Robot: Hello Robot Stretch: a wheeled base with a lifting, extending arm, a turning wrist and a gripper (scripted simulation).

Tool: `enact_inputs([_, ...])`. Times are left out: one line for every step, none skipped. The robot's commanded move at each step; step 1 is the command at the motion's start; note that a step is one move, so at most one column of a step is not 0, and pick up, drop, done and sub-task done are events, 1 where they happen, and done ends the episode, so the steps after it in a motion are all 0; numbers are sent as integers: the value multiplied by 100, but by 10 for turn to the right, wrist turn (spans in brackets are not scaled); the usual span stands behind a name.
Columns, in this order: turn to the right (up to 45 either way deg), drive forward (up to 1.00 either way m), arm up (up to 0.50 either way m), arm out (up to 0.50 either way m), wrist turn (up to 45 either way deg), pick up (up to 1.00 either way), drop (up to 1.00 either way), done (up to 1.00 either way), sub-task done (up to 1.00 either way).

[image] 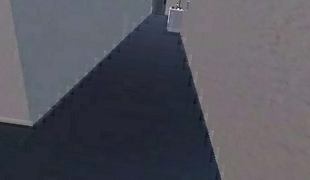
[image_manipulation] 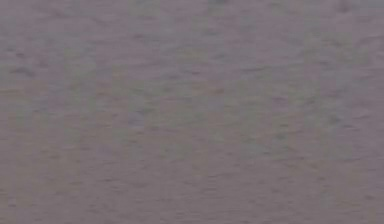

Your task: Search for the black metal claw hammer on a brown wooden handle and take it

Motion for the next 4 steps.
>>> enact_inputs([0,100,0,0,0,0,0,0,0])
enact_inputs([0,100,0,0,0,0,0,0,0])
enact_inputs([0,100,0,0,0,0,0,0,0])
enact_inputs([0,100,0,0,0,0,0,0,0])
